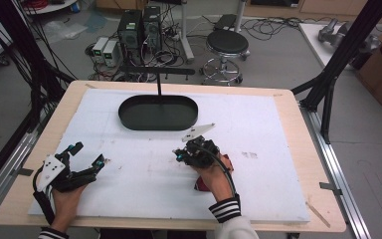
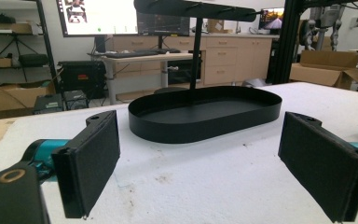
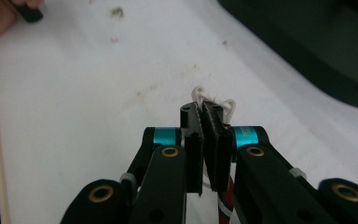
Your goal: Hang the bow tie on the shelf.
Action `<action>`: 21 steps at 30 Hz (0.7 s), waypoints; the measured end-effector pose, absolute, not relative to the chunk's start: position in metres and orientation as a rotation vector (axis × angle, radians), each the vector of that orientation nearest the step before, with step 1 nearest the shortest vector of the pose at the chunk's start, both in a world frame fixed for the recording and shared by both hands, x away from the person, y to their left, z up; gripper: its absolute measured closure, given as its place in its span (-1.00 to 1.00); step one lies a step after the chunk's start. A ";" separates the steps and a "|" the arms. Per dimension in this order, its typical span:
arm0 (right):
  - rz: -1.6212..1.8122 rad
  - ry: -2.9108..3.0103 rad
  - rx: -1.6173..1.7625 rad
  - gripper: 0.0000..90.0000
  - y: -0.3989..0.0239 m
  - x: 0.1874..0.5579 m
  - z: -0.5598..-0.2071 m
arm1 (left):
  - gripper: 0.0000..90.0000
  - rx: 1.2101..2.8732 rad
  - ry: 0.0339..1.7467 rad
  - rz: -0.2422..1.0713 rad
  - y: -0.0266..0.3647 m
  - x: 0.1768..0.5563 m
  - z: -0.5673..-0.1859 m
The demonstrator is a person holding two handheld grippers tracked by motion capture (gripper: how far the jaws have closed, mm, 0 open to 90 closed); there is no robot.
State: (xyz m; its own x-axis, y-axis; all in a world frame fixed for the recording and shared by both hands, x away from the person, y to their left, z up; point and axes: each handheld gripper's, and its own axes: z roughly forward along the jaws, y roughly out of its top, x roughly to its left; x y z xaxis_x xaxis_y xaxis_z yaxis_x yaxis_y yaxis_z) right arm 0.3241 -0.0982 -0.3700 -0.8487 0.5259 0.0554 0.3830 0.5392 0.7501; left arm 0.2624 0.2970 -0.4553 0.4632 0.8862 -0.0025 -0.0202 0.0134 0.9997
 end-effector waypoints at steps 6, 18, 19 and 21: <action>1.314 2.465 0.799 0.94 -0.105 0.324 -0.352 | -0.71 1.377 0.837 0.853 0.297 0.262 -0.455; 1.491 2.218 0.854 0.94 -0.115 0.329 -0.319 | -0.71 1.376 0.836 0.854 0.297 0.262 -0.455; 1.495 2.198 0.857 0.94 -0.115 0.329 -0.315 | -0.71 1.376 0.836 0.854 0.297 0.262 -0.455; 1.495 2.160 0.863 0.94 -0.116 0.331 -0.309 | -0.71 1.375 0.836 0.854 0.297 0.262 -0.455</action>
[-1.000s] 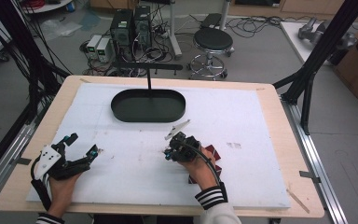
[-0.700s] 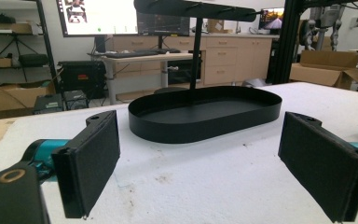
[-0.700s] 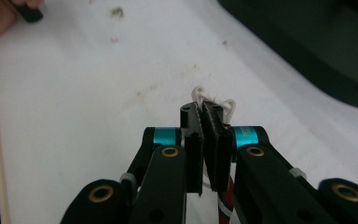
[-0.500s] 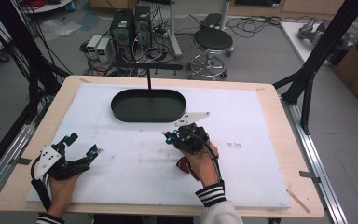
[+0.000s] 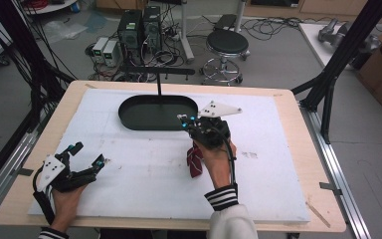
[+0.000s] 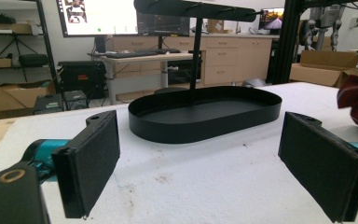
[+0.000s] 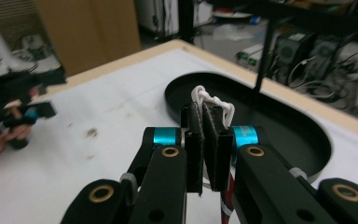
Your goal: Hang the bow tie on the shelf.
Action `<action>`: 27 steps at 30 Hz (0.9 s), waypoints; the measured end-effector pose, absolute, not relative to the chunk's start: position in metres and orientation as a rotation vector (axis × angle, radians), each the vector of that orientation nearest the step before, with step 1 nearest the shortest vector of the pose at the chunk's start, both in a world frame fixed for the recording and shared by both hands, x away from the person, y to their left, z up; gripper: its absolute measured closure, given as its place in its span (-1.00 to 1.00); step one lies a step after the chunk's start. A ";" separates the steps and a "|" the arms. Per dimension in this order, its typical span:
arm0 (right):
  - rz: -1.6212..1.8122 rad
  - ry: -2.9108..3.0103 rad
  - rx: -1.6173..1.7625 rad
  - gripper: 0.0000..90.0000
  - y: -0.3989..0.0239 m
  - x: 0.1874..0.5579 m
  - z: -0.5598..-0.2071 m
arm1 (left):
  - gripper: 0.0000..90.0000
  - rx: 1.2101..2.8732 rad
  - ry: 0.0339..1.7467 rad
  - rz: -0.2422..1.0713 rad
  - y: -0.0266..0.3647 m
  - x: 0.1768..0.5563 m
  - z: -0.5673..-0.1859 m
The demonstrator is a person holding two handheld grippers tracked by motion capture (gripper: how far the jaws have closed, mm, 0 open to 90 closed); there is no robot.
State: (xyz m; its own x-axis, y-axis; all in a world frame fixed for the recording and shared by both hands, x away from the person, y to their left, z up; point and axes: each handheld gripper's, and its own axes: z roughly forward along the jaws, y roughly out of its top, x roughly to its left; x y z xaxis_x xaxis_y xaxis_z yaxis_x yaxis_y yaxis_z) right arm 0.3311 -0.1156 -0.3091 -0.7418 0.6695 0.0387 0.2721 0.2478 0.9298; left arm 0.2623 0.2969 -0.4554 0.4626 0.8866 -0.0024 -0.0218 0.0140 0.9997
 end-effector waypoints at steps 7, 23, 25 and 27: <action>1.514 2.033 0.888 0.94 -0.115 0.342 -0.291 | -0.71 1.374 0.836 0.853 0.297 0.262 -0.455; 1.501 1.889 0.982 0.94 -0.111 0.386 -0.272 | -0.71 1.374 0.836 0.852 0.297 0.262 -0.455; 1.499 1.881 0.994 0.94 -0.109 0.393 -0.271 | -0.71 1.372 0.835 0.853 0.297 0.263 -0.455; 1.505 1.870 1.000 0.94 -0.107 0.399 -0.270 | -0.71 1.373 0.836 0.851 0.297 0.263 -0.455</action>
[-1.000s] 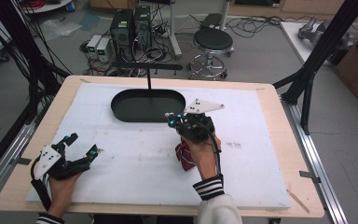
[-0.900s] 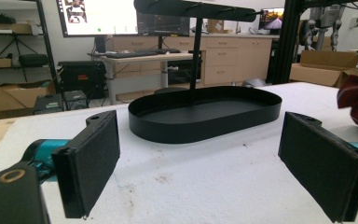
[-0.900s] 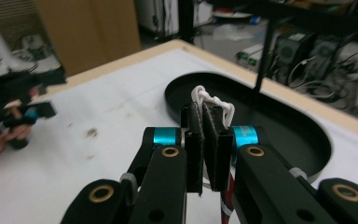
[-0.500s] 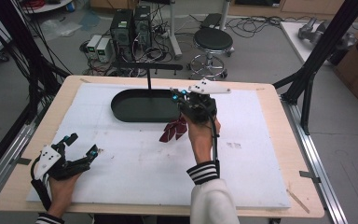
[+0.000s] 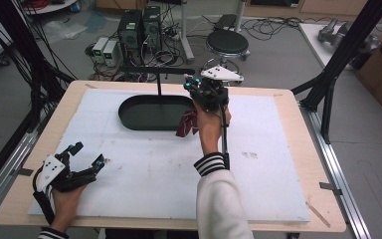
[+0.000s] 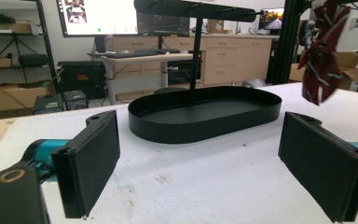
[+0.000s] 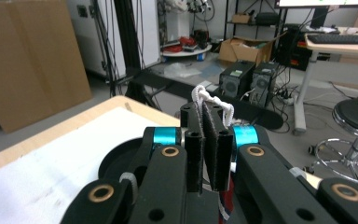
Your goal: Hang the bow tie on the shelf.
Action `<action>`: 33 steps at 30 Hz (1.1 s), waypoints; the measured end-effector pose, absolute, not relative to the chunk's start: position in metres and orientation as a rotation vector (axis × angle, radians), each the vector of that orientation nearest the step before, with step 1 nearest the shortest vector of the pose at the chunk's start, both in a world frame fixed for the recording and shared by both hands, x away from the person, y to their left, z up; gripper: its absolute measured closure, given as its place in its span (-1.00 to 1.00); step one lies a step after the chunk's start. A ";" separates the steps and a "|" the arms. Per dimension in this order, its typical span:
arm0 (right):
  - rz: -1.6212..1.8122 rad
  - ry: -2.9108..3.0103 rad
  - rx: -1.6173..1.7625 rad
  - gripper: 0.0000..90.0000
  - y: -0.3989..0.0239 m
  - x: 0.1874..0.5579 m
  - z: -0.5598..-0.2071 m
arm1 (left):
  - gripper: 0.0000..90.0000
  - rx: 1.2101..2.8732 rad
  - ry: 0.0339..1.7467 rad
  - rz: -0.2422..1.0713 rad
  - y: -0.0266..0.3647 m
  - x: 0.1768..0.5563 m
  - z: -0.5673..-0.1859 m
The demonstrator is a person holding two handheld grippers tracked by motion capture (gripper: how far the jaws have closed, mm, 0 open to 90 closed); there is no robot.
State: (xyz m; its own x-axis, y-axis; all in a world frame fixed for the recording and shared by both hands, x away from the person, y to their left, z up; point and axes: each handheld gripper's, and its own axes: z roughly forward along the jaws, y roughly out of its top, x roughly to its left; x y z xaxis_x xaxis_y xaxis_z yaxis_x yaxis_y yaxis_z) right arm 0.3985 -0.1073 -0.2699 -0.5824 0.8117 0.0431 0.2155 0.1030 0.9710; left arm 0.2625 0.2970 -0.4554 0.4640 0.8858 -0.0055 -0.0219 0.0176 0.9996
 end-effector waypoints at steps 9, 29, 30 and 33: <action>1.493 1.826 1.034 0.94 -0.100 0.428 -0.269 | -0.71 1.371 0.835 0.852 0.297 0.262 -0.455; 1.491 1.784 1.096 0.94 -0.084 0.462 -0.277 | -0.71 1.370 0.835 0.852 0.298 0.262 -0.455; 1.502 1.784 1.103 0.94 -0.084 0.463 -0.278 | -0.71 1.369 0.835 0.852 0.298 0.262 -0.456; 1.519 1.775 1.120 0.94 -0.082 0.468 -0.280 | -0.71 1.370 0.836 0.850 0.298 0.263 -0.455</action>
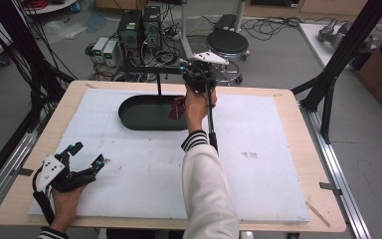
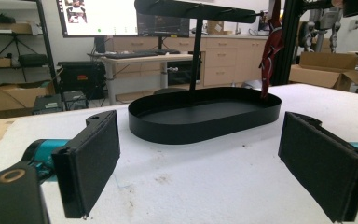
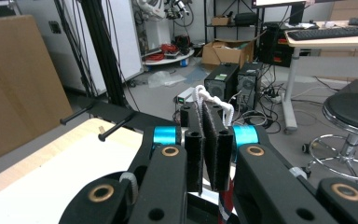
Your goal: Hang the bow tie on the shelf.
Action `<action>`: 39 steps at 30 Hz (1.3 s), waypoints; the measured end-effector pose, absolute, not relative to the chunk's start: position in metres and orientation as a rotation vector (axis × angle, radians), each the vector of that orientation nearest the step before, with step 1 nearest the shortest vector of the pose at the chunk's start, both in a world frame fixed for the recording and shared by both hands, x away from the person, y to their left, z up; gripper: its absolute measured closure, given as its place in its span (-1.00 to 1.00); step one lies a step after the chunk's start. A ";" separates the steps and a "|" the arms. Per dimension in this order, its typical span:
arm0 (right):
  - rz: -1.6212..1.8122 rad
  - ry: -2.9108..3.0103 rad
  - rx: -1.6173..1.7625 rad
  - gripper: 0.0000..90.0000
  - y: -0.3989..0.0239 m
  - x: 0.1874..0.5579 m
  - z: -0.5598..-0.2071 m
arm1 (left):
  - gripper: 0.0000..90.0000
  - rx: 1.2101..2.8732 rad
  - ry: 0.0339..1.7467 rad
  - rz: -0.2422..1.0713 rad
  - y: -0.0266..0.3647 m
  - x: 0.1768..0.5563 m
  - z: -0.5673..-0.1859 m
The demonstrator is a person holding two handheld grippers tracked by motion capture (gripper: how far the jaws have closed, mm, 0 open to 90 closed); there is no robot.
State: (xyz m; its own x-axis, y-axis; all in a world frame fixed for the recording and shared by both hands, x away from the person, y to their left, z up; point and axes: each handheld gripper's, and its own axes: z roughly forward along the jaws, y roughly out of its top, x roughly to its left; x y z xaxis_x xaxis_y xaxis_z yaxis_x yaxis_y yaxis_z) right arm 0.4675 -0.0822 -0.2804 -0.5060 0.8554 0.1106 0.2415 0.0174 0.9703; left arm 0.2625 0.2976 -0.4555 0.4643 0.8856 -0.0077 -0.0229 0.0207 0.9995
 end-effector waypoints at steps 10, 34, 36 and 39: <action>1.526 1.770 1.093 0.94 -0.072 0.476 -0.274 | -0.71 1.371 0.838 0.849 0.298 0.262 -0.455; 1.504 1.836 1.122 0.93 -0.060 0.496 -0.291 | -0.71 1.371 0.837 0.850 0.298 0.262 -0.455; 1.500 1.851 1.126 0.93 -0.060 0.497 -0.292 | -0.71 1.371 0.836 0.850 0.298 0.262 -0.455; 1.497 1.883 1.128 0.91 -0.061 0.498 -0.293 | -0.71 1.371 0.836 0.851 0.298 0.262 -0.455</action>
